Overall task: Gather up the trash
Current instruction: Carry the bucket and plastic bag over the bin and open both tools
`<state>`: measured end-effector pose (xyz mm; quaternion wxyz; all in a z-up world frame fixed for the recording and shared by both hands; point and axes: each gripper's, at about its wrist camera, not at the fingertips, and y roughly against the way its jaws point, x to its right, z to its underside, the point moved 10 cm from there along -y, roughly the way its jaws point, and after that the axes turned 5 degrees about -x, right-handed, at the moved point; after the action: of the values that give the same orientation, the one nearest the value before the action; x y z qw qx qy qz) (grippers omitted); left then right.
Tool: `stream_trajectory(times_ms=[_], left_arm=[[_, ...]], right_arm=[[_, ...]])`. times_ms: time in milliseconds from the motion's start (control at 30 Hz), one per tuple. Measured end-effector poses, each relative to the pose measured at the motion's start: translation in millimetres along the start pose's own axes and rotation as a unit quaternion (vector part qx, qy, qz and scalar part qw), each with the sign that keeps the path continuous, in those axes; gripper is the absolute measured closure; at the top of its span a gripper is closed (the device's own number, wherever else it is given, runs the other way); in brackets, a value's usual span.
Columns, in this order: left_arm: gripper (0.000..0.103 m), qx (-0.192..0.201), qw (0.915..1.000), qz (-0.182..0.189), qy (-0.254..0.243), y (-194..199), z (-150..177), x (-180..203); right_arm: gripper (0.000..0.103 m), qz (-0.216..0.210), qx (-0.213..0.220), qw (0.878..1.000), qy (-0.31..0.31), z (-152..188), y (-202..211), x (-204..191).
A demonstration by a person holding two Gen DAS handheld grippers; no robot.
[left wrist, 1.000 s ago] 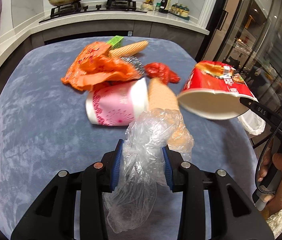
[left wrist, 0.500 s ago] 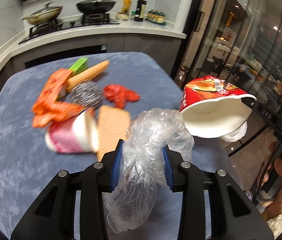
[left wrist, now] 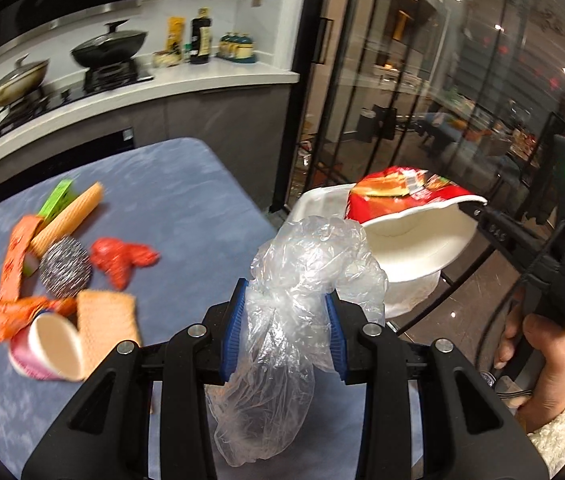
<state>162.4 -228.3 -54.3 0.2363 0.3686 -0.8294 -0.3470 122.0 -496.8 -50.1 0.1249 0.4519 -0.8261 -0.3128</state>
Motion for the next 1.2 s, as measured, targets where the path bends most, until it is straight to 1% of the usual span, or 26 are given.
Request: stream_trajectory(times_ms=[233,300,367,433,500,567,600,633,667,733,833,1000,1200], left_arm=[[0.069,-0.019,0.9996,0.014,-0.015,-33.8,-17.2,28.8],[0.069,-0.021,0.9995,0.014,-0.020,-38.8,-19.1,35.4],[0.069,-0.021,0.9994,0.015,-0.024,-42.4,-20.4,40.9],[0.069,-0.023,0.9992,0.013,-0.029,-46.7,-21.1,45.2],[0.069,-0.025,0.9991,0.012,-0.030,-50.8,-21.9,46.6],[0.069,-0.029,0.9991,0.012,-0.030,-54.0,-22.4,49.1],[0.069,-0.030,0.9990,0.012,-0.030,-56.0,-23.5,50.0],[0.069,-0.032,0.9990,0.011,-0.031,-58.6,-24.3,51.9],[0.069,-0.034,0.9988,0.010,-0.033,-61.2,-24.8,53.8],[0.068,-0.037,0.9986,0.010,-0.037,-65.0,-25.3,56.7],[0.068,-0.039,0.9982,0.008,-0.045,-72.3,-28.0,62.1],[0.068,-0.045,0.9975,0.018,-0.051,-85.6,-34.5,76.7],[0.064,-0.047,0.9973,0.022,-0.052,-97.7,-37.4,88.2]], right_arm=[[0.097,0.025,-0.029,0.999,-0.005,7.2,-33.7,29.6],[0.095,0.032,-0.038,0.999,-0.003,9.8,-41.7,35.4],[0.091,0.037,-0.050,0.998,-0.001,13.8,-49.7,41.2],[0.090,0.042,-0.053,0.998,-0.003,17.0,-52.3,45.5],[0.085,0.035,-0.055,0.998,-0.005,20.1,-51.9,45.7],[0.071,0.037,-0.052,0.998,-0.004,21.4,-49.3,46.3],[0.067,0.037,-0.051,0.998,-0.003,20.8,-47.8,46.0],[0.058,0.035,-0.046,0.998,-0.004,20.2,-44.2,46.1],[0.052,0.035,-0.042,0.998,-0.006,19.3,-41.2,45.8],[0.050,0.038,-0.031,0.999,-0.009,17.0,-33.5,47.4],[0.050,0.034,-0.030,0.999,-0.014,19.8,-27.9,49.2],[0.050,0.033,-0.030,0.999,-0.022,23.2,-18.7,54.7],[0.045,0.029,-0.027,0.998,-0.039,24.0,-6.1,60.3]])
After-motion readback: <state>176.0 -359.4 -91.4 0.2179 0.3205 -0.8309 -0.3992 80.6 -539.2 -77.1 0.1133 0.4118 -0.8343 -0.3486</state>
